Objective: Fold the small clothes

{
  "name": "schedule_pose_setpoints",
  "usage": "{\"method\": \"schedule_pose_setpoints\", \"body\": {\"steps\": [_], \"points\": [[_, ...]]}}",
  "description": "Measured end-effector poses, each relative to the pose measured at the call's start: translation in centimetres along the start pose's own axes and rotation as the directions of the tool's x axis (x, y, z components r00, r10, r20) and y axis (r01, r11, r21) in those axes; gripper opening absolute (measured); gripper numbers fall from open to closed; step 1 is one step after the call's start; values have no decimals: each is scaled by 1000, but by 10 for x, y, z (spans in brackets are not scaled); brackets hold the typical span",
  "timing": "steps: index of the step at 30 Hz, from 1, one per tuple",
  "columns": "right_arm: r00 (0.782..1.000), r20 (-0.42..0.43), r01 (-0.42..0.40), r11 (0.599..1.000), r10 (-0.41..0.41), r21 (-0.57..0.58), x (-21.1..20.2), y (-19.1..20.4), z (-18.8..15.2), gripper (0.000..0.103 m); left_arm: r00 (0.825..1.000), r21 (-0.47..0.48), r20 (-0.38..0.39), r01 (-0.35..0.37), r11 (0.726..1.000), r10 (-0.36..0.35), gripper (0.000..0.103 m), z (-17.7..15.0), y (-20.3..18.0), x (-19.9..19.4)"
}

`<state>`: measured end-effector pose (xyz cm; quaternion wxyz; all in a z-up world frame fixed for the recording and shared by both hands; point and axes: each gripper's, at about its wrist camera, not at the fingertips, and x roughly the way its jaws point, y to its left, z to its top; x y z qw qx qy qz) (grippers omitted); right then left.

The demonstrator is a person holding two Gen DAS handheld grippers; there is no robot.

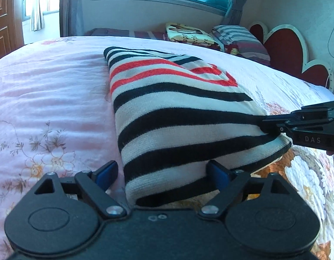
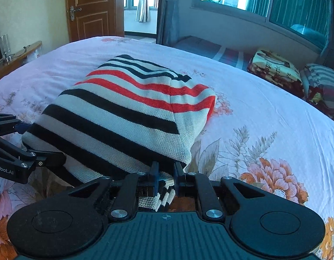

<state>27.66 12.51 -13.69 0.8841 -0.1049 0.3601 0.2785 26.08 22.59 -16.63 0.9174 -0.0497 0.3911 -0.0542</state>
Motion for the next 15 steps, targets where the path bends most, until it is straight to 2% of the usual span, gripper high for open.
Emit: {"method": "schedule_pose_setpoints", "body": {"steps": [4, 5, 6, 7, 8, 9, 12, 15], "points": [[1000, -7, -7, 1000, 7, 17, 0, -1, 0, 12, 999, 10, -1, -42, 999, 42, 91, 0, -7, -1], [1000, -6, -10, 1000, 10, 18, 0, -1, 0, 12, 999, 22, 4, -53, 998, 53, 88, 0, -9, -2], [1000, -6, -12, 1000, 13, 14, 0, -2, 0, 12, 999, 15, 9, -53, 998, 53, 79, 1, -9, -5], [1000, -7, -17, 1000, 17, 14, 0, -3, 0, 12, 999, -23, 35, -37, 999, 38, 43, 3, -8, -15], [1000, -13, -20, 1000, 20, 21, 0, -4, 1, 12, 998, -65, 52, -44, 997, 47, 28, 4, -6, -25], [1000, -20, -24, 999, 24, 32, 0, -6, 2, 12, 997, -93, 66, -32, 995, 39, 24, 4, -5, -34], [999, -38, -31, 997, 33, 68, 0, -9, 4, 13, 997, -136, 69, -32, 990, 42, 23, 1, -3, -48], [998, -62, -24, 995, 30, 95, -4, -9, 4, 15, 991, -157, 67, -101, 983, 112, 41, -4, -4, -59]]}}
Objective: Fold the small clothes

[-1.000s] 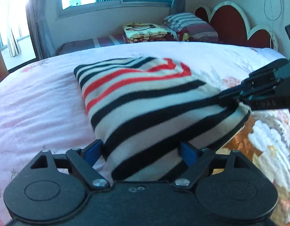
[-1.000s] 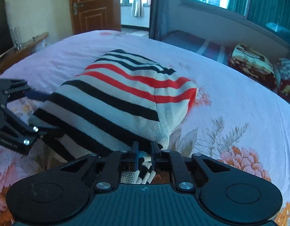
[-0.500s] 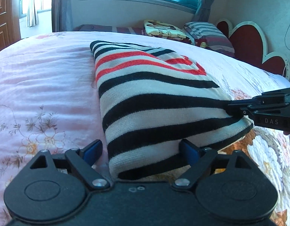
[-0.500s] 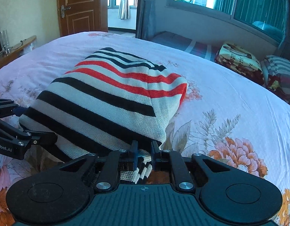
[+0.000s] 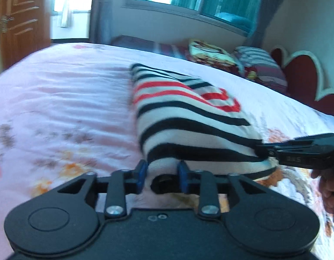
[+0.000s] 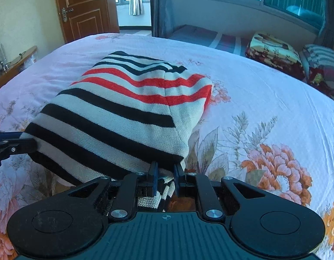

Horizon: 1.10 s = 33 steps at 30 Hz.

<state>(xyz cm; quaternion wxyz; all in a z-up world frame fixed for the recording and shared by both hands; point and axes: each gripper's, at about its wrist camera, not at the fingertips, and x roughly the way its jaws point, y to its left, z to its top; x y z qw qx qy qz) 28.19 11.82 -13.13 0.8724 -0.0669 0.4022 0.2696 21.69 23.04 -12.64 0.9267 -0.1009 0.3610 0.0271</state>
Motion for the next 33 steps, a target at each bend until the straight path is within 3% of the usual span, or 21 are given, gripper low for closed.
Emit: {"method": "schedule_pose_setpoints", "body": {"steps": [1, 2, 3, 4, 5, 7, 10, 14, 20, 25, 33], "points": [[1000, -1, -3, 1000, 3, 16, -3, -1, -1, 39, 999, -16, 9, -34, 999, 34, 79, -1, 2, -5], [999, 8, 32, 999, -32, 37, -7, -2, -3, 62, 996, -40, 24, -85, 996, 86, 101, -3, 4, -9], [994, 34, 100, 993, -102, 64, -16, -2, -5, 92, 990, -63, 41, -132, 989, 135, 101, -6, 8, -18], [986, 108, 115, 989, -125, 88, -33, -4, -10, 92, 989, -78, 52, -135, 988, 139, 102, -8, 10, -28], [984, 154, 74, 992, -90, 106, -52, -7, -16, 92, 990, -95, 70, -115, 989, 122, 102, -12, 13, -41], [986, 154, 47, 989, -69, 142, -82, -8, -28, 92, 988, -128, 96, -106, 986, 119, 102, -20, 13, -69], [971, 232, 16, 987, -54, 162, -137, -1, -56, 93, 989, -66, 120, -82, 994, 90, 102, -33, -5, -104], [968, 248, -9, 977, -45, 212, -188, 11, -88, 102, 989, -2, 125, -74, 997, 74, 102, -54, -34, -139], [966, 258, -19, 980, -33, 199, -256, 43, -118, 102, 980, 49, 186, -85, 995, 75, 102, -71, -69, -196], [955, 291, 17, 986, -65, 164, -294, 66, -129, 103, 969, 128, 237, -102, 987, 69, 102, -73, -94, -228], [941, 331, 24, 989, -73, 148, -327, 75, -140, 103, 960, 153, 279, -78, 985, 33, 102, -76, -114, -255]]}}
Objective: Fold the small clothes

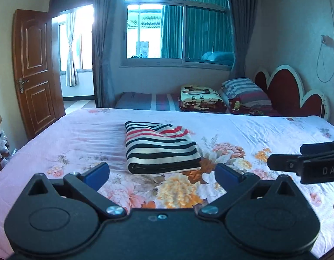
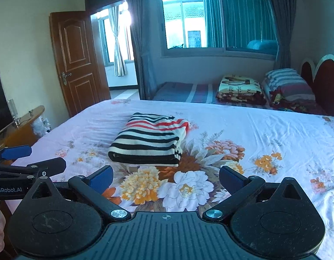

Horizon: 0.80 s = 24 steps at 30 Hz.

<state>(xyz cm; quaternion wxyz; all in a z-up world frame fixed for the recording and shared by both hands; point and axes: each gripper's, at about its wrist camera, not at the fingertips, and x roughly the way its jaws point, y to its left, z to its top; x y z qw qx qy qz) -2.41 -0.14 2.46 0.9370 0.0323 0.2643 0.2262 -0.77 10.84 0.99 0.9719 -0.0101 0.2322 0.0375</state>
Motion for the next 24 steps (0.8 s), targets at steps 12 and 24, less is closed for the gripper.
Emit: {"method": "schedule_pose_setpoints", "body": {"steps": [12, 24], "points": [[999, 40, 15, 1000, -15, -4, -21, -10, 7, 103, 999, 19, 33, 12, 1000, -13, 102, 3, -10, -9], [999, 49, 9, 1000, -8, -15, -28, -12, 9, 103, 999, -10, 44, 5, 1000, -4, 102, 3, -5, -13]]}}
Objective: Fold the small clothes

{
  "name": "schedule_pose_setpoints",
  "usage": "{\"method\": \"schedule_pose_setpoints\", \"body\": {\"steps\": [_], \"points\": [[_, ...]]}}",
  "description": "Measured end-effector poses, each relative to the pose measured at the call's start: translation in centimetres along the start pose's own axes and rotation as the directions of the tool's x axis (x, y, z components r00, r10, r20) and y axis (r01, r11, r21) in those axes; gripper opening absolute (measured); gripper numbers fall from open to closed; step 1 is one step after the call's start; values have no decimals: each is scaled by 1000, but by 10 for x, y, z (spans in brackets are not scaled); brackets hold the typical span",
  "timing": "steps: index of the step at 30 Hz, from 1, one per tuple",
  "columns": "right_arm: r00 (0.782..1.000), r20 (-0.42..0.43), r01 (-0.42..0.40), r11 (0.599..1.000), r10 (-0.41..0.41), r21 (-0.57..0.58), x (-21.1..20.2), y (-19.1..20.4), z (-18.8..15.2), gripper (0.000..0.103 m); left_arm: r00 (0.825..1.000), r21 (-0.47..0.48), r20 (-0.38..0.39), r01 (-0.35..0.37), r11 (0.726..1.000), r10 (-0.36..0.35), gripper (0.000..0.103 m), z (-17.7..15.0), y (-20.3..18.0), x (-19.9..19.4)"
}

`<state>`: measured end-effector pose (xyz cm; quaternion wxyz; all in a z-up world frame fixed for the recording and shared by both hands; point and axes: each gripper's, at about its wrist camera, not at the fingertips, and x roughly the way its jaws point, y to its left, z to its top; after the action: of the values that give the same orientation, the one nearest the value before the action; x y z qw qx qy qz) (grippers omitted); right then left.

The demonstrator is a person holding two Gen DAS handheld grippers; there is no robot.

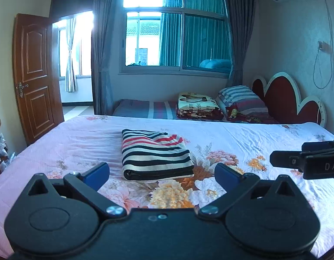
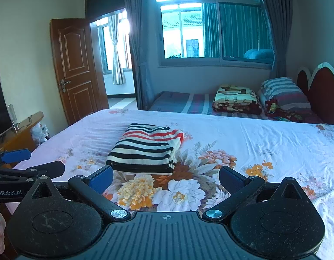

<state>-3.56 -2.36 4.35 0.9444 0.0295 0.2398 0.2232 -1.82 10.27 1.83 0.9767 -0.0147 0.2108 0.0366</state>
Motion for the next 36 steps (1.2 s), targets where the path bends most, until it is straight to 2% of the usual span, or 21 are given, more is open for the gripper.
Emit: {"method": "schedule_pose_setpoints", "body": {"steps": [36], "points": [[1000, 1, -18, 1000, 18, -17, 2, -3, 1, 103, 1000, 2, 24, -11, 1000, 11, 102, -1, 2, -3]]}}
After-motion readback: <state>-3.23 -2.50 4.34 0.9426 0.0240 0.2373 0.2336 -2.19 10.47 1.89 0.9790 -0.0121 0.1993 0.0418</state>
